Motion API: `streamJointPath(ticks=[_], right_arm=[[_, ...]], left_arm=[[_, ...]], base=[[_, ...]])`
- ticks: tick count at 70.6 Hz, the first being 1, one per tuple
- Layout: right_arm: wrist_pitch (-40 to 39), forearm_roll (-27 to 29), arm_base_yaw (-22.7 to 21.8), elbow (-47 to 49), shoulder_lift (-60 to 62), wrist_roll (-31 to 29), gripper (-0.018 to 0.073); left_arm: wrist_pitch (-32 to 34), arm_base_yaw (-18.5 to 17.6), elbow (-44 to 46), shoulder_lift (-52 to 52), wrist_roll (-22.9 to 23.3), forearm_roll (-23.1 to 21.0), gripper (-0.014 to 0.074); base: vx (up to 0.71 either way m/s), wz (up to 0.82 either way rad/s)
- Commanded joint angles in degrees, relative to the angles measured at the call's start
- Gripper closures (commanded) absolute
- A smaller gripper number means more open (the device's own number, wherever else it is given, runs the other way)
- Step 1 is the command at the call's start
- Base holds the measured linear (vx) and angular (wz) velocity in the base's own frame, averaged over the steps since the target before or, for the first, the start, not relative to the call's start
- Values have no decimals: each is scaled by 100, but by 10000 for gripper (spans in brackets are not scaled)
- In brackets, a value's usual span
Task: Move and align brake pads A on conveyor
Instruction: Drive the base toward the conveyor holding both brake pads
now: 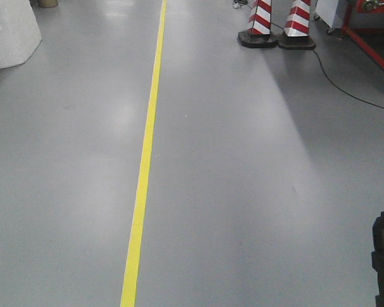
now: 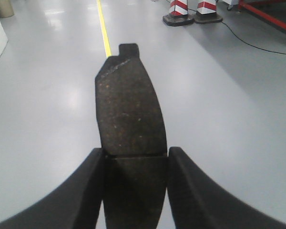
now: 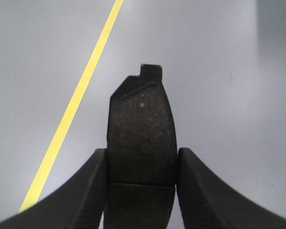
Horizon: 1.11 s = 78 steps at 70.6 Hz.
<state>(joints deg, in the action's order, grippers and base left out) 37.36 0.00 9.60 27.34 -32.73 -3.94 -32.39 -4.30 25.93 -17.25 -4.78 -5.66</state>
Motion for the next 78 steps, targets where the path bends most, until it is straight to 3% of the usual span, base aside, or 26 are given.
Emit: streamJointPath(ticks=[1, 78], right_arm=[[-467, 0, -4, 177, -3, -43, 468], [-463, 0, -4, 177, -3, -43, 468]], left_arm=[[572, -41, 183, -59, -12, -60, 451], [573, -41, 183, -64, -12, -60, 451]], base=[[61, 7], [63, 0]])
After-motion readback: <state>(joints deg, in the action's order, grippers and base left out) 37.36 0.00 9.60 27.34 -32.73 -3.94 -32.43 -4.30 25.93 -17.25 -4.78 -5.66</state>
